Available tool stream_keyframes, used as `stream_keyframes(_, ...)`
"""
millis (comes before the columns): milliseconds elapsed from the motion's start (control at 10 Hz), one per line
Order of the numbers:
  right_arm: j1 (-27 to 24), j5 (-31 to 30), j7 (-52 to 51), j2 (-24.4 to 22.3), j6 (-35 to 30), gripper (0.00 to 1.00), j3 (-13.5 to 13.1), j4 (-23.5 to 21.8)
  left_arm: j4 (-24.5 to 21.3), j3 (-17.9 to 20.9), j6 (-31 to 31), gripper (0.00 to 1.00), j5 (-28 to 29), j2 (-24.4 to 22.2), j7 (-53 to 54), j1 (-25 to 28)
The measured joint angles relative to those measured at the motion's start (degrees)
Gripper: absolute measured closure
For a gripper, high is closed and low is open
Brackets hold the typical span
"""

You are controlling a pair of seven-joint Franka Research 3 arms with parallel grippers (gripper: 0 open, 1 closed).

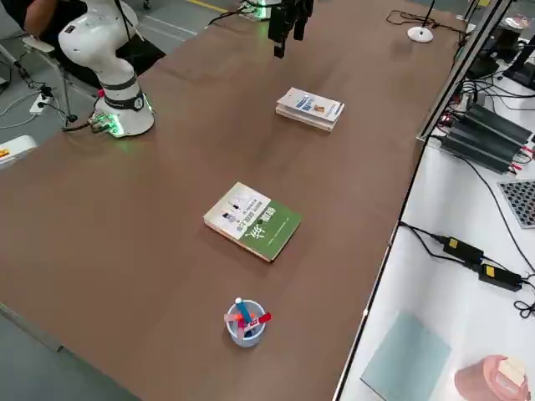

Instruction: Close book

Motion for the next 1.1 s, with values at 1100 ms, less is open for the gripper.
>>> stream_keyframes(1100, 0.03, -0.01, 2.42, -1.91, 2.56, 0.00, 1.00, -3.96, 2.55, 2.26, -8.78, 0.00, -0.36, -2.67, 6.17, 0.27)
